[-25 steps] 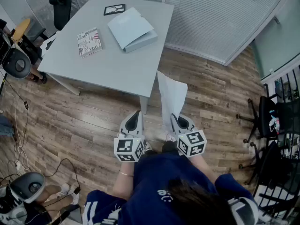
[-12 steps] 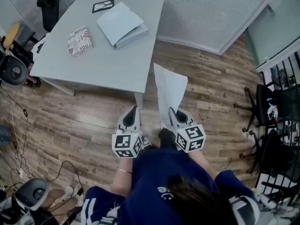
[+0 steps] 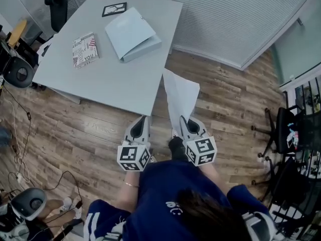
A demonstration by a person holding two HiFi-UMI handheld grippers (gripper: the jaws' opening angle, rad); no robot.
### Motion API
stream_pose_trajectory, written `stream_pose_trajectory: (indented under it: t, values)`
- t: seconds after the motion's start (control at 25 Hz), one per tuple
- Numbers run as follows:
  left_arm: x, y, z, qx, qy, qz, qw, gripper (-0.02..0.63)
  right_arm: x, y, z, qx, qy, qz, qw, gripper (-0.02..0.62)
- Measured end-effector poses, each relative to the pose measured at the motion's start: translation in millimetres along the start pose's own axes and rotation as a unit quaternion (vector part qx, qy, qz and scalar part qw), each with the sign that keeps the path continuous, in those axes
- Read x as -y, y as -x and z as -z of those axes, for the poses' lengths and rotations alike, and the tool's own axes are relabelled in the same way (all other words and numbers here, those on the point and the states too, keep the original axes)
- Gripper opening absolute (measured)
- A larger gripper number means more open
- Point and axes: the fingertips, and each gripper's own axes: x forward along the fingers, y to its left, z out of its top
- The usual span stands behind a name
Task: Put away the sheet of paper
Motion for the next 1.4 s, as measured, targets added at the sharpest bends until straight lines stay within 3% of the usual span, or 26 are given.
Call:
stream_pose_trajectory:
  t: [0.4, 0.8, 1.08, 1.28, 1.4]
  values:
    - [-6, -99, -26, -0.010, 0.001, -0.082, 0.9966, 0.005, 85, -67, -45, 0.000, 0.005, -0.057, 0.998, 0.008]
    - [32, -188, -37, -0.003, -0.006, -0.100, 0.9950, 0.005, 163, -99, -70, -0.001, 0.022, -0.101, 0.995, 0.008]
    - [37, -214, -41, -0.011, -0.016, -0.108, 0.9940, 0.005, 185, -112, -75, -0.006, 0.018, -0.109, 0.994, 0.009]
    - [15, -221, -46, -0.007, 0.002, -0.139, 0.9902, 0.005, 181, -121, -70, -0.017, 0.013, -0.120, 0.993, 0.009]
    - [6, -234, -46, -0.014, -0.007, -0.143, 0.9895, 0.006, 187, -127, -67, -0.026, 0.012, -0.119, 0.993, 0.009]
